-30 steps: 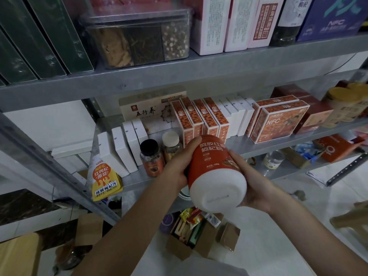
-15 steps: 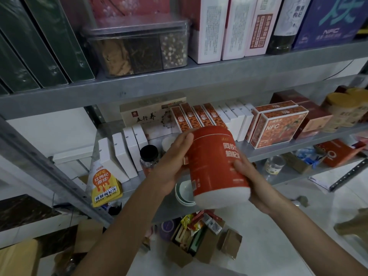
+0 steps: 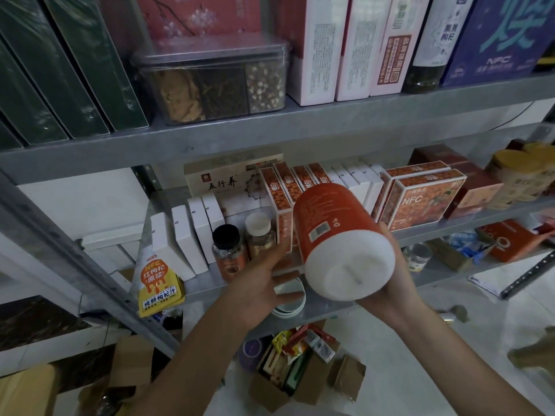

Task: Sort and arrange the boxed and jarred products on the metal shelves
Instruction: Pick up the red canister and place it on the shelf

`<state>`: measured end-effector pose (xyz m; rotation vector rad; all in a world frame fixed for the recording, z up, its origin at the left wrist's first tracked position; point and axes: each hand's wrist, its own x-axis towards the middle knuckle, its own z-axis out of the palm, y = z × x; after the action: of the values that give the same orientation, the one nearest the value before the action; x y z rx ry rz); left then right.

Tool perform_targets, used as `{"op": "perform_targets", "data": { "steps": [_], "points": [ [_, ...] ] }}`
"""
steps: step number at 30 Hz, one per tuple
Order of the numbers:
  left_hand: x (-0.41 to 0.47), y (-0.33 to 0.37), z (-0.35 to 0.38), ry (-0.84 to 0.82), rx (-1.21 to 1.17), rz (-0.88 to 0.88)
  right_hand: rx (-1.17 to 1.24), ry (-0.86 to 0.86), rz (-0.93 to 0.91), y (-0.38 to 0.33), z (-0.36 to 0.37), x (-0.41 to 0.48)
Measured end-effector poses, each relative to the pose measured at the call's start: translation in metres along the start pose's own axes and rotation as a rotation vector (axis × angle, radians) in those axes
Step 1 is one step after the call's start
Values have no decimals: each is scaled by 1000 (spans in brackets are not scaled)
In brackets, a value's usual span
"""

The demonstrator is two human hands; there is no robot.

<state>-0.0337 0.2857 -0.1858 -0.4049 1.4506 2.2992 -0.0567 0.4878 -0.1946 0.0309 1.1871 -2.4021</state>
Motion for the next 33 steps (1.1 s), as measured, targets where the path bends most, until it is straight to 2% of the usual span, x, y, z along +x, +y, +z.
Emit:
{"op": "perform_targets", "data": {
  "steps": [2,6,10,13,15,18,21,27,30,33],
  "points": [
    [-4,-6,7,-44,-87,-61,-173,63,-164,-1,8,1],
    [-2,-14,19,-313,-328,-94,-477,115,-464,7,17,3],
    [6,-16,17,-361,-447,-14,-672,51,-581,7,18,1],
    [9,-20,11,-357,-373,83,-734,47,-592,-10,18,-3],
    [12,-20,5,-354,-228,221,-785,52,-550,-30,13,-7],
    [10,-12,1,-253,-30,358,-886,-47,-381,-54,5,-12],
    [8,-4,-7,-187,-5,391,-934,-154,-267,-56,3,-12],
    [4,10,-23,-296,218,552,-864,-227,-177,-44,6,-8],
    [1,11,-28,-310,231,572,-921,-171,-291,-41,13,-11],
    [-1,11,-32,-286,127,534,-1258,-111,-563,-35,22,-10]
  ]
}}
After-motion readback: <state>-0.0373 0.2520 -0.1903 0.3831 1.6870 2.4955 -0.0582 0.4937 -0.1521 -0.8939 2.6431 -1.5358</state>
